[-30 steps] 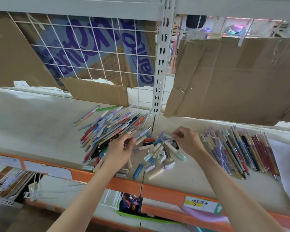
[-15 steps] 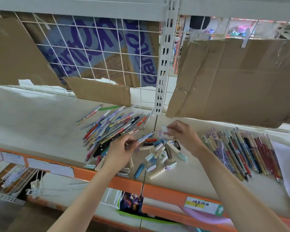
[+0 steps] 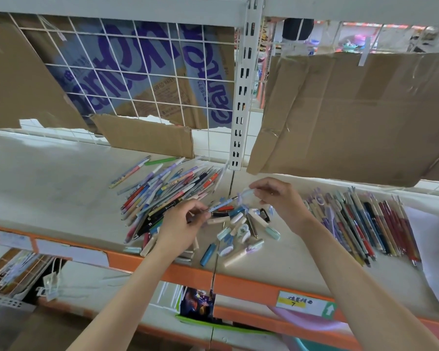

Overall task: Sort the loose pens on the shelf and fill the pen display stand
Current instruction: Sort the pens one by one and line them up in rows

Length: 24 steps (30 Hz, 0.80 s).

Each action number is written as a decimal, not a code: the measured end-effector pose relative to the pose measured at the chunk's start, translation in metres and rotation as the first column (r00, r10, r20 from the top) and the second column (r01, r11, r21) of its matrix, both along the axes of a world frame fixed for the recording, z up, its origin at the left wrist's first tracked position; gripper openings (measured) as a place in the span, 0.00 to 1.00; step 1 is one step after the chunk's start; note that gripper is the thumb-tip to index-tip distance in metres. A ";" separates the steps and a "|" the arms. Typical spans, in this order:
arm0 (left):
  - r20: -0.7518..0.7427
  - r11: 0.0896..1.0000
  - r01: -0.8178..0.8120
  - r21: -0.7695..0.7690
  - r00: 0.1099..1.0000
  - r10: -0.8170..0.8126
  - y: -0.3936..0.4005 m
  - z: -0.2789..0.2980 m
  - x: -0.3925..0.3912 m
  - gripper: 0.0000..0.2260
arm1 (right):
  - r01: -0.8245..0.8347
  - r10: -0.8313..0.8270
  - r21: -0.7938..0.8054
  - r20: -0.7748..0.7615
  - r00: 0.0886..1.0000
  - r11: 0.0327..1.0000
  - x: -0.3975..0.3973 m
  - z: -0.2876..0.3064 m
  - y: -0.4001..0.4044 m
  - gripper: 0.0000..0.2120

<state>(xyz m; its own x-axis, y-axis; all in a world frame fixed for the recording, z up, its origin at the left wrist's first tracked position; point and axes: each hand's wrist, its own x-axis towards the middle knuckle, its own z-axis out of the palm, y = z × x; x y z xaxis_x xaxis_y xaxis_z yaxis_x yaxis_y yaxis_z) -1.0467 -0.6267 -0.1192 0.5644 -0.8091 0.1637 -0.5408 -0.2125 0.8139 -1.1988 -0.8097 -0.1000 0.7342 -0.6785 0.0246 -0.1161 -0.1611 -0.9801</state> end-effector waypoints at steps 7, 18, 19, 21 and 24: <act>-0.011 1.000 0.021 0.005 1.000 -0.021 -0.002 0.005 -0.003 0.03 | -0.089 0.088 -0.024 -0.039 0.995 0.996 0.004 0.000 0.008 0.12; -0.054 0.999 0.035 -0.005 0.998 -0.035 0.000 0.006 -0.004 0.05 | -0.088 0.092 0.049 -0.088 0.992 0.995 0.000 0.000 0.012 0.09; -0.054 0.999 0.033 -0.007 0.998 -0.034 0.000 0.007 -0.005 0.04 | -0.091 0.096 0.058 -0.090 0.991 0.994 -0.001 0.001 0.011 0.08; -0.066 0.999 0.041 -0.004 0.997 -0.041 -0.001 0.009 -0.007 0.02 | -0.096 0.103 0.078 -0.083 0.991 0.992 -0.003 0.003 0.009 0.07; -0.103 0.997 0.071 0.000 0.992 -0.071 -0.005 0.014 -0.010 0.04 | -0.095 0.099 0.137 -0.027 0.995 0.986 -0.006 0.007 0.006 0.09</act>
<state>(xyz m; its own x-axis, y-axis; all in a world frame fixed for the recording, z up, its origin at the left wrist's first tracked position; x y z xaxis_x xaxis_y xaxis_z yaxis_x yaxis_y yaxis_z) -1.0571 -0.6321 -0.1056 0.5191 -0.8483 0.1049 -0.4684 -0.1797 0.8651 -1.2053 -0.8040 -0.0926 0.7954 -0.5995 -0.0888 -0.1400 -0.0393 -0.9894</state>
